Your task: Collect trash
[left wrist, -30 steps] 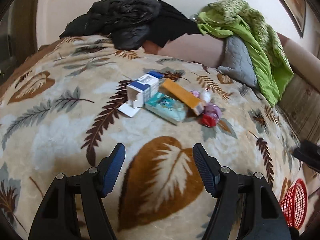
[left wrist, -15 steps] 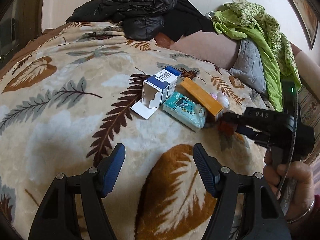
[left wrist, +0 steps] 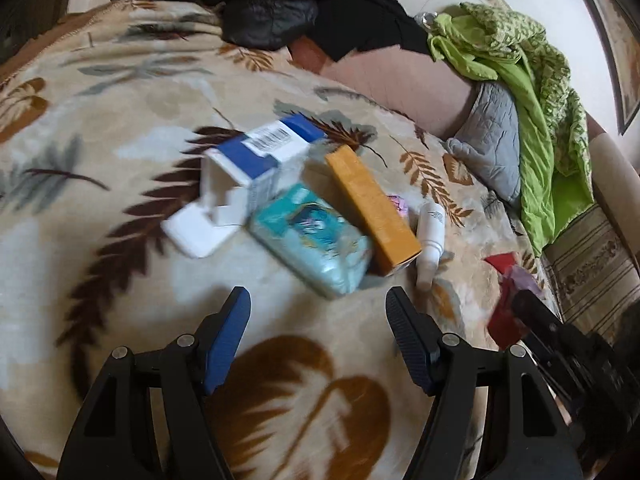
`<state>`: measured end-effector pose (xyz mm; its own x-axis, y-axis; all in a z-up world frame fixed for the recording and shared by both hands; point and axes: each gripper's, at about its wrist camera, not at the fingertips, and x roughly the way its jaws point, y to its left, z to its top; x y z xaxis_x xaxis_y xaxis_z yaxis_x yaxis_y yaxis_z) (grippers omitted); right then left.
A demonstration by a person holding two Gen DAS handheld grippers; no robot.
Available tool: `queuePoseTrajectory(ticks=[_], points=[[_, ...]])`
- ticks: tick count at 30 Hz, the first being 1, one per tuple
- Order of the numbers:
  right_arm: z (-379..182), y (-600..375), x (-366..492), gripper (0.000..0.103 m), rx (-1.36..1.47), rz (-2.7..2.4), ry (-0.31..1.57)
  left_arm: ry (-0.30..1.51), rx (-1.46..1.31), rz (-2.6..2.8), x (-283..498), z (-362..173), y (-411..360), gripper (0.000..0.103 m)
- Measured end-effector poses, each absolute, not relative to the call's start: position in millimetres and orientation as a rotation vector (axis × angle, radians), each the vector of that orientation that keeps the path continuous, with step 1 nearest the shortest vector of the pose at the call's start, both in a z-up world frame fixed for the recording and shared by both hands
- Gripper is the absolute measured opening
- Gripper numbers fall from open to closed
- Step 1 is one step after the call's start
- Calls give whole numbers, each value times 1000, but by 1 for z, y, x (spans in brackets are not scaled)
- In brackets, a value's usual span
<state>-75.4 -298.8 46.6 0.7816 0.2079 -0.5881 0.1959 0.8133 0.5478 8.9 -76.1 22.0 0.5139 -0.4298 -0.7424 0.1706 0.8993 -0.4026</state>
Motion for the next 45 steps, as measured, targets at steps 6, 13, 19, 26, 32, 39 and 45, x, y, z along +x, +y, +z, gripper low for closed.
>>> queuePoseTrajectory(ticks=[6,13,19,26,32,39,45], points=[[48,-312,-79,35,672,12,670,980,-248,-251,41,16,-100,69],[50,-317,-85,35,684,19,660,969,-102,-199,70,6,-124,79],[52,-314,-86,35,671,30,659,935,-9,-199,67,6,-124,56],[61,-308,-90,35,666,37,641,935,-17,-249,51,16,-107,34],[70,-297,-93,35,658,51,624,948,-18,-304,32,28,-92,31],[81,-281,-95,35,635,83,619,895,-45,-332,6,56,-73,30],[87,-266,-102,35,592,115,619,839,-83,-345,-21,80,-68,31]])
